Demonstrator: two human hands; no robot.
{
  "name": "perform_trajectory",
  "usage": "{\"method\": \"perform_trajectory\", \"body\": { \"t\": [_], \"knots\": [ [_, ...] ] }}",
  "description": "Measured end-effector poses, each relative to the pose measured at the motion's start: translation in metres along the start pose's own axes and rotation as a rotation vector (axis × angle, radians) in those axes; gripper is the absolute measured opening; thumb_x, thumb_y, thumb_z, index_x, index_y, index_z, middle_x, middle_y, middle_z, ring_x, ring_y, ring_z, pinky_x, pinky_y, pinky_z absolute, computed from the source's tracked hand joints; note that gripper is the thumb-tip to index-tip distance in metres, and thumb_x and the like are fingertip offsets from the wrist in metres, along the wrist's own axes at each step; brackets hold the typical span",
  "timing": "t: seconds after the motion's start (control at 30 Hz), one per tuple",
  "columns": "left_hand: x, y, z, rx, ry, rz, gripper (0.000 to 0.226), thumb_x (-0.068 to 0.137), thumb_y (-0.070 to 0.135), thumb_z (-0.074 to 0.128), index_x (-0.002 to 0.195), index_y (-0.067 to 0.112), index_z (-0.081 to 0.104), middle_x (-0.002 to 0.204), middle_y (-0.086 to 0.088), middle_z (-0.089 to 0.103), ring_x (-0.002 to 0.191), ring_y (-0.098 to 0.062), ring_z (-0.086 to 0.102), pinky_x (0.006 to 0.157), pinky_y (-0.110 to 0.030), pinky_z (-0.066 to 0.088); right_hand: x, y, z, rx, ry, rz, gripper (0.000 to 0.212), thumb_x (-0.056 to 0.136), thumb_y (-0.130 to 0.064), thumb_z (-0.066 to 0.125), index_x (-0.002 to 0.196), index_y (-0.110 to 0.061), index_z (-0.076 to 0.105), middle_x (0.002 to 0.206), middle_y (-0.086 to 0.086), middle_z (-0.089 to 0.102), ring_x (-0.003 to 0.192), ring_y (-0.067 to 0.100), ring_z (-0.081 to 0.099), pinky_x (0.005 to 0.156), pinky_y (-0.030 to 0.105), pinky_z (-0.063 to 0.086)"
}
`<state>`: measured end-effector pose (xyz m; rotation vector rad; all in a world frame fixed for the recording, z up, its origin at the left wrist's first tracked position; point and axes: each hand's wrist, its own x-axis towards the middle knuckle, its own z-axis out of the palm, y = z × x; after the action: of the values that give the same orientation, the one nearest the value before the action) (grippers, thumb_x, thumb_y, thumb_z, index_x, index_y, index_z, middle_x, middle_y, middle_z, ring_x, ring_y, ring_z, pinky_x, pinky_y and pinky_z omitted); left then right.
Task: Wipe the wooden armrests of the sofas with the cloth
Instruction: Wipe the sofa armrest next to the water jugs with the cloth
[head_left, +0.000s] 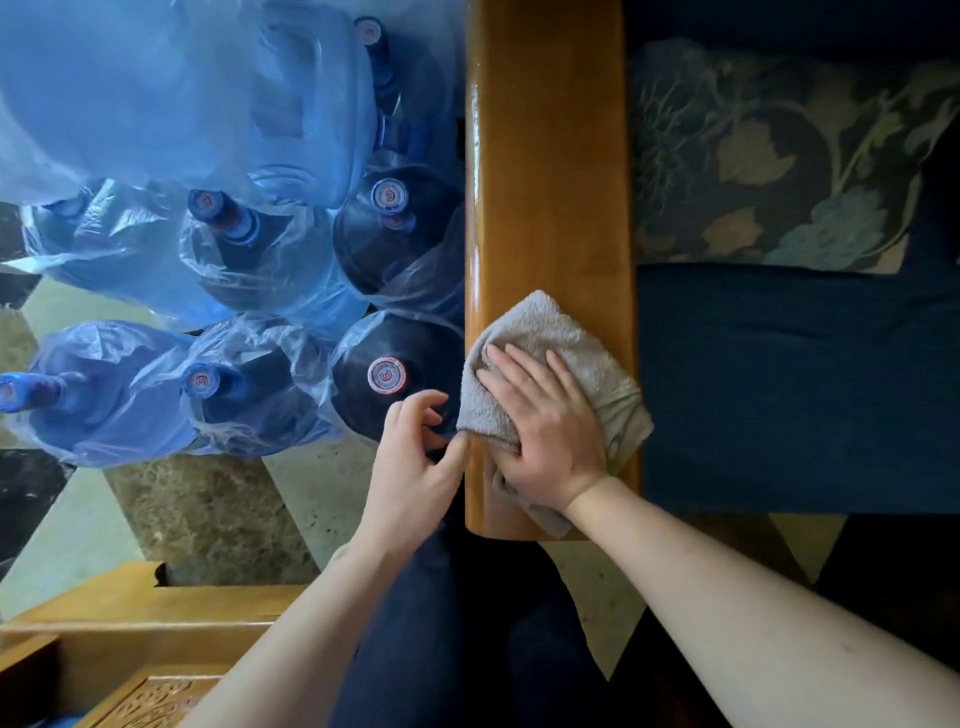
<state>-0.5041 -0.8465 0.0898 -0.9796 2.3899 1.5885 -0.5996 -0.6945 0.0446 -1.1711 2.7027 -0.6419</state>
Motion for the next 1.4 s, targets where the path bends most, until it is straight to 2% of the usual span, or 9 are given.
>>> {"method": "perform_trajectory", "body": {
  "t": [0.13,0.33,0.43,0.57,0.7,0.83,1.07,1.2,1.4],
  "knots": [
    [0.012,0.021,0.008,0.041,-0.023,0.0,0.047,0.072,0.064,0.076,0.086,0.024,0.055,0.091,0.003,0.054,0.082,-0.006,0.053,0.072,-0.012,0.042,-0.008,-0.003,0.001,0.006,0.022,0.043,0.061,0.089,-0.04,0.061,0.146,-0.019,0.053,0.161,-0.002,0.043,0.153,0.014,0.03,0.128,0.046,0.018],
    [0.052,0.007,-0.004,0.233,-0.139,0.006,0.029,0.082,0.036,0.08,0.071,0.015,0.063,0.078,0.0,0.059,0.07,-0.006,0.052,0.064,-0.021,0.037,-0.002,0.005,0.002,0.048,0.029,0.068,0.073,0.081,-0.054,0.066,0.145,-0.022,0.053,0.159,-0.007,0.045,0.152,0.009,0.03,0.128,0.043,0.017],
    [0.078,0.012,-0.005,0.28,-0.14,0.179,0.008,0.091,0.013,0.07,0.083,0.015,0.071,0.09,0.003,0.061,0.085,-0.004,0.054,0.078,-0.032,0.047,0.026,0.023,-0.004,0.038,0.032,0.069,0.074,0.08,-0.057,0.066,0.144,-0.022,0.054,0.158,-0.007,0.046,0.151,0.009,0.032,0.128,0.043,0.018],
    [0.125,0.034,-0.003,0.209,0.002,0.231,0.027,0.09,0.008,0.06,0.112,0.022,0.067,0.107,0.009,0.058,0.097,-0.008,0.059,0.087,-0.032,0.051,0.094,0.064,-0.022,0.026,0.053,0.118,0.073,0.083,-0.056,0.064,0.146,-0.021,0.052,0.159,-0.004,0.045,0.151,0.013,0.033,0.128,0.043,0.016],
    [0.176,0.06,0.004,0.153,-0.022,0.215,0.039,0.09,0.035,0.071,0.127,0.032,0.058,0.109,0.018,0.048,0.099,0.006,0.054,0.083,-0.008,0.043,0.167,0.104,-0.036,0.001,0.057,0.058,0.07,0.083,-0.054,0.062,0.145,-0.022,0.053,0.158,-0.003,0.047,0.149,0.016,0.036,0.128,0.041,0.014],
    [0.229,0.089,0.009,0.155,0.006,0.199,0.07,0.087,0.021,0.075,0.149,0.027,0.045,0.109,0.013,0.05,0.094,0.017,0.051,0.079,0.002,0.036,0.247,0.145,-0.053,-0.012,0.001,-0.047,0.067,0.083,-0.051,0.062,0.143,-0.022,0.055,0.157,-0.002,0.049,0.148,0.018,0.039,0.127,0.046,0.02],
    [0.292,0.122,0.0,0.462,-0.223,0.086,0.125,0.07,0.027,0.089,0.157,0.047,0.003,0.115,0.009,0.045,0.109,-0.017,0.048,0.09,-0.041,0.048,0.352,0.187,-0.065,-0.041,-0.072,-0.164,0.066,0.082,-0.052,0.061,0.142,-0.025,0.053,0.156,-0.004,0.048,0.148,0.017,0.038,0.127,0.045,0.019],
    [0.296,0.13,-0.001,0.629,-0.248,0.078,0.13,0.067,0.036,0.09,0.159,0.04,-0.001,0.114,0.006,0.048,0.106,-0.021,0.049,0.087,-0.044,0.05,0.388,0.194,-0.07,-0.041,-0.064,-0.109,0.067,0.081,-0.048,0.06,0.143,-0.025,0.052,0.158,-0.004,0.046,0.149,0.017,0.036,0.127,0.046,0.019],
    [0.298,0.13,-0.003,0.611,-0.248,0.039,0.129,0.069,0.036,0.089,0.156,0.048,-0.006,0.107,0.006,0.042,0.097,-0.019,0.049,0.08,-0.039,0.05,0.434,0.202,-0.076,-0.067,-0.129,-0.135,0.068,0.081,-0.049,0.058,0.144,-0.027,0.049,0.158,-0.006,0.044,0.149,0.017,0.034,0.126,0.045,0.019]
  ]
}}
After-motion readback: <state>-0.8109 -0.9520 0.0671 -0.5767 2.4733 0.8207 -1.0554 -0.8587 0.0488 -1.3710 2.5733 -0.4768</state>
